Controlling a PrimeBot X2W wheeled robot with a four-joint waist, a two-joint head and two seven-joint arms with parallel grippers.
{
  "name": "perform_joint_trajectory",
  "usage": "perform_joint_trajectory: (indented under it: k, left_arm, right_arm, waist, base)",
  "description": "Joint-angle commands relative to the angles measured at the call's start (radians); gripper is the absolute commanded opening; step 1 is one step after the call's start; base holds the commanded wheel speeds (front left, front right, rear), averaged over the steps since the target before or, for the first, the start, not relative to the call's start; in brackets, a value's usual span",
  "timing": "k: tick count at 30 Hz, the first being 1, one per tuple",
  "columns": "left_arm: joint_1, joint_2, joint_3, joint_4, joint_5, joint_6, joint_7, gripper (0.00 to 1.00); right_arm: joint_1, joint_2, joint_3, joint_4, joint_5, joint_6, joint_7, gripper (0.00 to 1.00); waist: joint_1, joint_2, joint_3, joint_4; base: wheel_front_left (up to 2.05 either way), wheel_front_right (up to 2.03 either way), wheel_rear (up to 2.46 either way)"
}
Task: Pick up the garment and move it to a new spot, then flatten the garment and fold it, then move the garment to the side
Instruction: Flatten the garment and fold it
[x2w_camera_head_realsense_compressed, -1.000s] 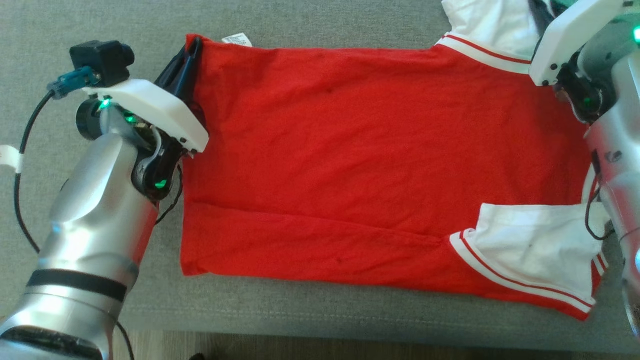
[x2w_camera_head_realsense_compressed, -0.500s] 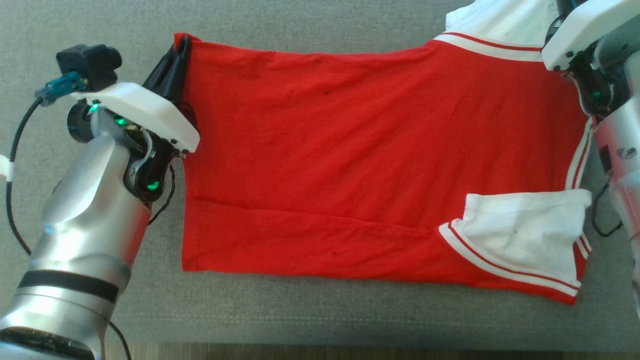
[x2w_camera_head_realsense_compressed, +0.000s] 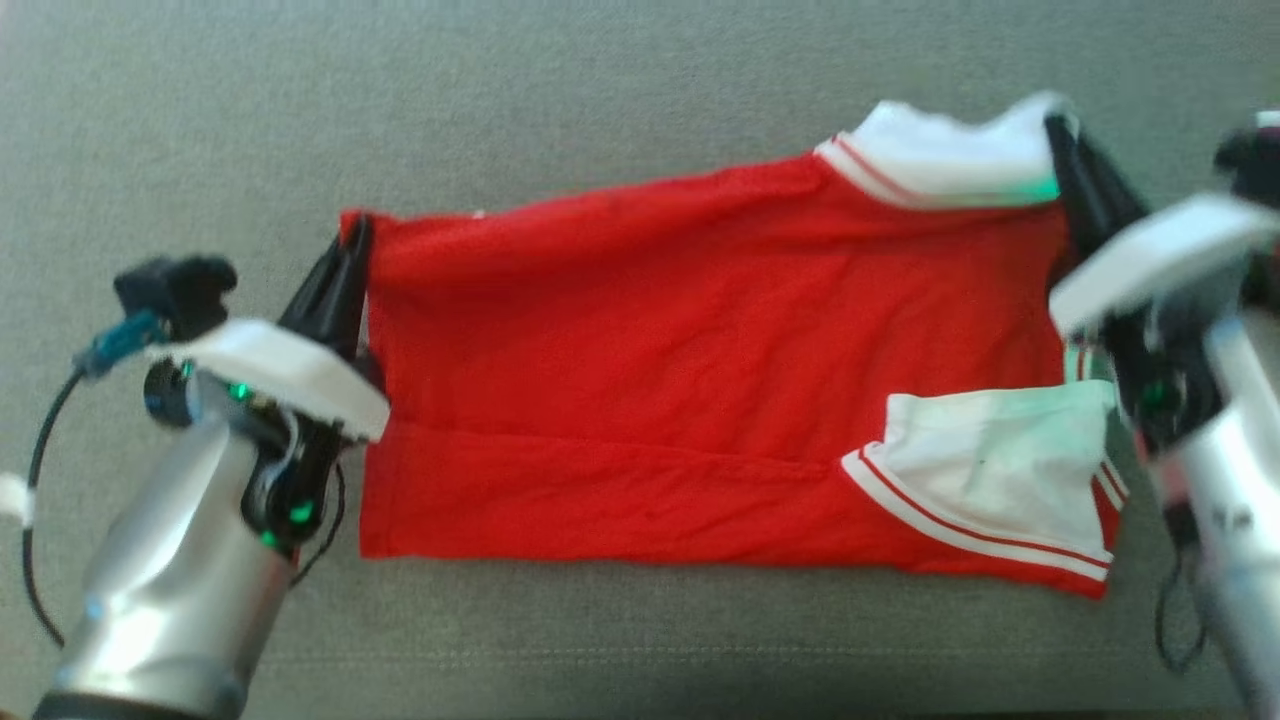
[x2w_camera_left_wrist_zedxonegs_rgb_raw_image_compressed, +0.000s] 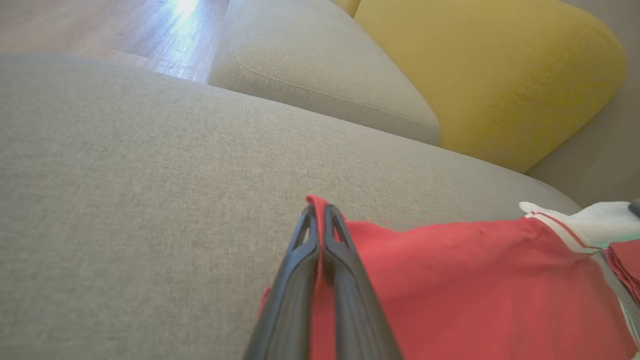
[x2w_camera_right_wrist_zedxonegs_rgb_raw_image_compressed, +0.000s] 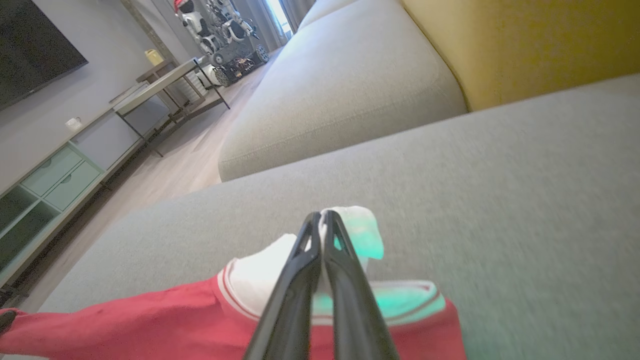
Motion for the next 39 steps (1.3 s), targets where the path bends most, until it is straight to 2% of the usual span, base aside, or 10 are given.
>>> perform_joint_trajectory:
  k: [1, 6, 12, 20, 21, 22, 23, 24, 33, 39]
  left_arm:
    - [0.013, 0.055, 0.049, -0.069, -0.015, 0.020, -0.010, 0.00]
    - [0.117, 0.086, 0.077, -0.162, -0.051, 0.057, -0.002, 0.00]
    - [0.190, 0.111, 0.100, -0.221, -0.081, 0.090, 0.014, 0.00]
    - [0.260, 0.111, 0.110, -0.222, -0.116, 0.116, 0.028, 0.00]
    - [0.266, 0.109, 0.112, -0.214, -0.121, 0.116, 0.027, 0.09]
    - [0.272, 0.109, 0.109, -0.204, -0.120, 0.119, 0.028, 0.45]
    - [0.276, 0.107, 0.108, -0.196, -0.116, 0.123, 0.022, 1.00]
    - [0.280, 0.103, 0.108, -0.190, -0.113, 0.125, 0.014, 1.00]
    - [0.329, 0.074, 0.128, -0.187, -0.018, 0.175, -0.051, 1.00]
    - [0.415, 0.006, 0.256, -0.368, 0.180, 0.241, -0.056, 1.00]
  right_arm:
    - [0.076, -0.023, -0.017, -0.094, 0.022, -0.001, 0.015, 0.00]
    - [0.268, -0.007, -0.095, -0.254, 0.037, -0.001, 0.048, 0.00]
    - [0.471, 0.081, -0.191, -0.415, 0.011, -0.001, 0.086, 0.00]
    - [0.620, 0.198, -0.267, -0.494, -0.067, -0.001, 0.143, 0.00]
    - [0.628, 0.205, -0.270, -0.496, -0.081, -0.001, 0.147, 0.00]
    - [0.636, 0.213, -0.273, -0.495, -0.094, -0.001, 0.151, 0.21]
    - [0.642, 0.218, -0.273, -0.494, -0.107, -0.001, 0.154, 0.91]
    - [0.646, 0.222, -0.270, -0.496, -0.121, -0.001, 0.153, 1.00]
    - [0.690, 0.227, -0.242, -0.545, -0.254, -0.001, 0.065, 1.00]
    - [0.691, 0.225, -0.249, -0.610, -0.371, -0.001, -0.052, 1.00]
  waist:
    - [0.0000, 0.0000, -0.021, -0.017]
    - [0.0000, 0.0000, -0.043, -0.032]
    - [0.0000, 0.0000, -0.049, -0.042]
    - [0.0000, 0.0000, -0.047, -0.059]
    - [0.0000, 0.0000, -0.047, -0.061]
    - [0.0000, 0.0000, -0.048, -0.062]
    - [0.0000, 0.0000, -0.048, -0.063]
    - [0.0000, 0.0000, -0.049, -0.063]
    - [0.0000, 0.0000, -0.085, -0.062]
    - [0.0000, 0.0000, -0.129, -0.066]
  base:
    - [0.00, 0.00, 0.00]
    - [0.00, 0.00, 0.00]
    - [0.00, 0.00, 0.00]
    - [0.00, 0.00, 0.00]
    - [0.00, 0.00, 0.00]
    - [0.00, 0.00, 0.00]
    - [0.00, 0.00, 0.00]
    - [0.00, 0.00, 0.00]
    - [0.00, 0.00, 0.00]
    - [0.00, 0.00, 0.00]
